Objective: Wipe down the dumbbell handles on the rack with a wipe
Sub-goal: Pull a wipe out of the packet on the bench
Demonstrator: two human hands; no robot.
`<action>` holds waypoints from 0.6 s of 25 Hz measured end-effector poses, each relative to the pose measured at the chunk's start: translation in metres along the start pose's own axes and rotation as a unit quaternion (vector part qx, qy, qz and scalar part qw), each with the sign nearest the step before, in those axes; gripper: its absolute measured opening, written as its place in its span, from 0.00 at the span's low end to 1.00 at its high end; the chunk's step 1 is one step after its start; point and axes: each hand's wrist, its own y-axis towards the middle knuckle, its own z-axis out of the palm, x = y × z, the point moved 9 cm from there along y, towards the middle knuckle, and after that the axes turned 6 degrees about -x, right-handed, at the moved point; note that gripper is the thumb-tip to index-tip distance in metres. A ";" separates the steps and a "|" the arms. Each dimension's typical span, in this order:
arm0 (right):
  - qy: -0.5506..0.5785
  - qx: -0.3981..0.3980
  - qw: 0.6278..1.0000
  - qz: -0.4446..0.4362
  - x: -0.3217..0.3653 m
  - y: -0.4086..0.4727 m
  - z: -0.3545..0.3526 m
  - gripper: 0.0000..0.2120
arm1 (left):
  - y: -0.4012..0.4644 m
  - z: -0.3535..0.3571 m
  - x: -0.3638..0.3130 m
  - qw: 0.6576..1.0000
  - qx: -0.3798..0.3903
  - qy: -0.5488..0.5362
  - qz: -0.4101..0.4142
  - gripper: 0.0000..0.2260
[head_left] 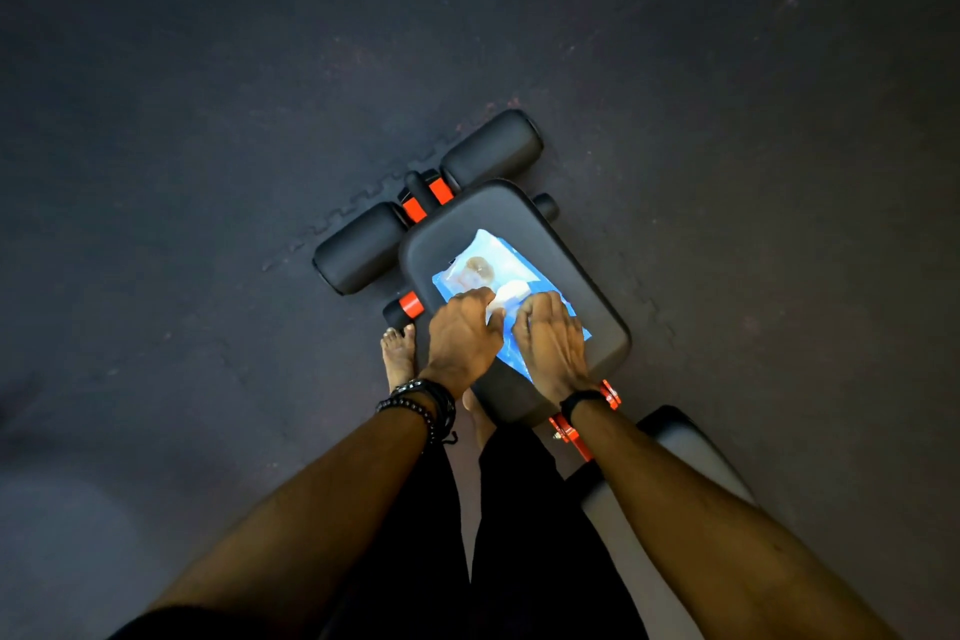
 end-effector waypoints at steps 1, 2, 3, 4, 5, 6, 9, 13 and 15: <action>0.001 -0.007 1.000 -0.009 0.001 -0.002 -0.002 0.17 | 0.000 -0.001 0.000 1.000 -0.002 -0.004 -0.001 0.10; 0.017 0.003 1.000 -0.014 0.002 -0.004 -0.002 0.16 | -0.001 -0.002 0.000 1.000 -0.003 -0.006 -0.002 0.09; 0.039 0.024 0.999 -0.016 0.001 -0.004 0.002 0.15 | -0.001 -0.002 -0.001 1.000 -0.003 -0.006 -0.001 0.09; 0.053 0.053 0.997 -0.018 0.000 -0.003 0.006 0.13 | -0.003 -0.001 -0.003 1.000 -0.003 -0.004 0.000 0.09; 0.054 0.072 0.996 -0.019 -0.001 -0.001 0.009 0.10 | -0.004 -0.001 -0.004 1.000 -0.003 -0.002 -0.001 0.09; 0.050 0.082 0.995 -0.017 -0.002 0.001 0.012 0.09 | -0.004 -0.001 -0.005 1.000 -0.004 -0.001 -0.004 0.09; 0.066 0.082 0.994 0.012 -0.003 0.002 0.014 0.13 | -0.003 0.000 -0.002 1.000 -0.006 -0.008 -0.026 0.09; 0.100 0.064 0.990 0.080 -0.008 -0.003 0.014 0.12 | -0.002 0.005 0.002 1.000 -0.006 -0.002 -0.026 0.12; 0.106 0.055 0.988 0.100 -0.011 -0.004 0.011 0.09 | -0.003 0.007 0.002 1.000 -0.006 -0.002 -0.025 0.12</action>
